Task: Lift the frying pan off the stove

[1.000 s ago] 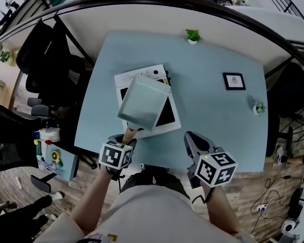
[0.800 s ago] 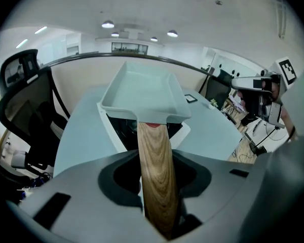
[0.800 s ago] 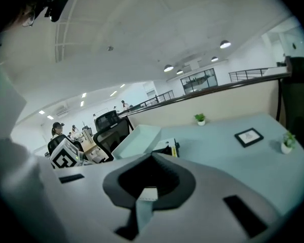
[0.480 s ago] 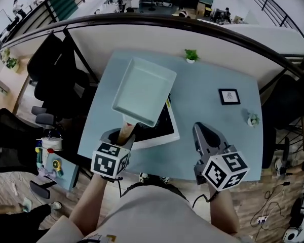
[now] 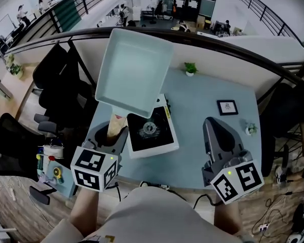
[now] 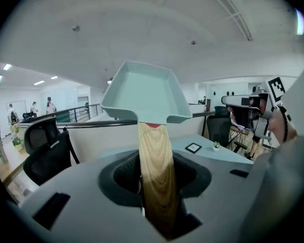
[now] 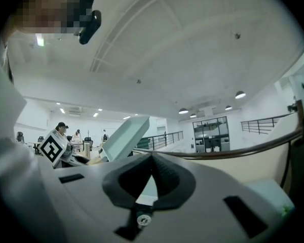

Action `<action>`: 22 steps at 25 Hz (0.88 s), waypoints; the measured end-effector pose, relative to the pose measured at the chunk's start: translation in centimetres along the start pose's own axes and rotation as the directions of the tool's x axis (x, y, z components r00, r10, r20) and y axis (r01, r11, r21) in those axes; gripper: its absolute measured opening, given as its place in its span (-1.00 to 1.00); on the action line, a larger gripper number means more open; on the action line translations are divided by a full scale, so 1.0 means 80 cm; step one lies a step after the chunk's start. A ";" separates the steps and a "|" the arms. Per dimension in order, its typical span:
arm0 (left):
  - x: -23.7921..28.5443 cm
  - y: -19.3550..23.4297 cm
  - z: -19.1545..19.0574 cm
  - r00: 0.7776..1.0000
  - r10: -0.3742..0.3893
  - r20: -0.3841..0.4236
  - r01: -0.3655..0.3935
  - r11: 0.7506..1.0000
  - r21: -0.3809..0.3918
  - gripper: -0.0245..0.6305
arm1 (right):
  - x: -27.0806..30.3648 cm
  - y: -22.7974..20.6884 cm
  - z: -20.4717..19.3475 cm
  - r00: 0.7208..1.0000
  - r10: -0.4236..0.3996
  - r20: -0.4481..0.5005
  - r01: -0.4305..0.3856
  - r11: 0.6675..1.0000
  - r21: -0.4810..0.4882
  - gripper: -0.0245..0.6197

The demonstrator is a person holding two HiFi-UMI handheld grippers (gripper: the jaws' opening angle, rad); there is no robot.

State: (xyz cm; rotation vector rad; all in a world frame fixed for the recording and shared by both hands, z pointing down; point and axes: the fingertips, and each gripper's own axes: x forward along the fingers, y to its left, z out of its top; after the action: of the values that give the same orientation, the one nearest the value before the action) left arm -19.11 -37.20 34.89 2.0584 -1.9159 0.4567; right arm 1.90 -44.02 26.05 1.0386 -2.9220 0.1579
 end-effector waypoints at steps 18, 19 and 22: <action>-0.047 0.014 0.062 0.983 0.065 0.169 -0.060 0.998 -0.035 -0.49 | -0.031 -0.011 0.060 0.994 -0.058 0.093 0.077 0.975 -0.209 -0.91; -0.046 0.013 0.061 0.984 0.059 0.171 -0.053 0.998 -0.045 -0.49 | -0.030 -0.011 0.057 0.995 -0.057 0.088 0.075 0.974 -0.212 -0.91; -0.044 0.013 0.058 0.985 0.051 0.167 -0.041 0.997 -0.061 -0.49 | -0.027 -0.010 0.051 0.996 -0.053 0.074 0.068 0.975 -0.213 -0.91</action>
State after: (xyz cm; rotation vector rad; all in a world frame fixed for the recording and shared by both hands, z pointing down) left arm -20.22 -36.05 29.20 2.0784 -2.0498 0.2409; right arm 4.06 -43.72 21.89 1.1157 -2.8783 -0.1959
